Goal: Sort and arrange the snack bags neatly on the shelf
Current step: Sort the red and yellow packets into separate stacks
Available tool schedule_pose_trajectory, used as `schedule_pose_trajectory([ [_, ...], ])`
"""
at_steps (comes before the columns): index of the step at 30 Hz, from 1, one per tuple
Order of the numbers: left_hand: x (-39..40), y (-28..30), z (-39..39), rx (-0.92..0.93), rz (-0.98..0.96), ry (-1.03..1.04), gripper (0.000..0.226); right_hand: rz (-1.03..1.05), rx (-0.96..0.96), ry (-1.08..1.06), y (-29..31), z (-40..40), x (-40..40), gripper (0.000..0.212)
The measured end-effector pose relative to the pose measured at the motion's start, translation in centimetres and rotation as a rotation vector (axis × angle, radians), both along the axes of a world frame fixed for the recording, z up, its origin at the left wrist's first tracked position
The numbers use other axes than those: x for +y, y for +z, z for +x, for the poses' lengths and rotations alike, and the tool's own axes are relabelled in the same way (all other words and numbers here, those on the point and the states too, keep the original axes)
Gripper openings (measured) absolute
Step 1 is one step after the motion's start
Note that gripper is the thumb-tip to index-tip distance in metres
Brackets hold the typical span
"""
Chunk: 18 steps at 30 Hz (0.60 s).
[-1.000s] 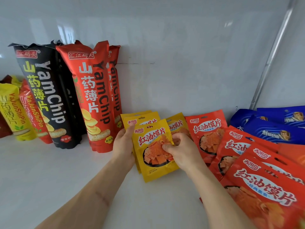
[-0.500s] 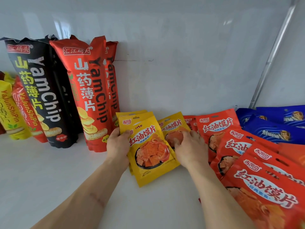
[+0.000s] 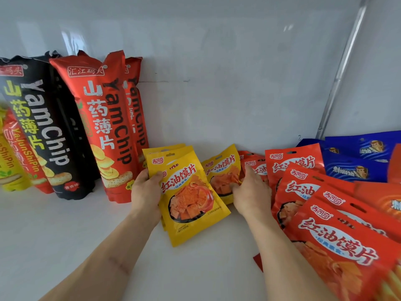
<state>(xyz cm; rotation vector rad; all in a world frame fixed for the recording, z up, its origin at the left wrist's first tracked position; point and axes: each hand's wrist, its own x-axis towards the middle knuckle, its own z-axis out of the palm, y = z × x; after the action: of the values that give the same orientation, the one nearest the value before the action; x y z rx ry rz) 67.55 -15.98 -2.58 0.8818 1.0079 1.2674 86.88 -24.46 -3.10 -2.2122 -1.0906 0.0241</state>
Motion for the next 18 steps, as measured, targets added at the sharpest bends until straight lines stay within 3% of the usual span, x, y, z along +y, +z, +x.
schedule_pose_trajectory([
  [4,-0.1,0.1,0.0,-0.010,0.003,0.002,0.017,0.221,0.234,0.036,0.6,0.8,-0.3,0.055],
  [9,-0.1,0.2,0.1,-0.012,0.005,0.002,0.015,0.553,0.192,-0.075,2.7,2.0,-2.0,0.024],
  [12,-0.1,0.3,0.2,-0.031,0.002,0.007,0.016,0.691,0.530,0.052,3.7,2.3,-3.7,0.021],
  [15,-0.2,0.4,0.2,-0.094,-0.023,0.010,0.018,0.488,0.782,0.285,3.9,1.5,-4.6,0.025],
  [18,-0.1,0.5,0.0,-0.154,-0.050,0.017,0.020,0.246,0.789,0.362,3.3,0.4,-4.5,0.026],
])
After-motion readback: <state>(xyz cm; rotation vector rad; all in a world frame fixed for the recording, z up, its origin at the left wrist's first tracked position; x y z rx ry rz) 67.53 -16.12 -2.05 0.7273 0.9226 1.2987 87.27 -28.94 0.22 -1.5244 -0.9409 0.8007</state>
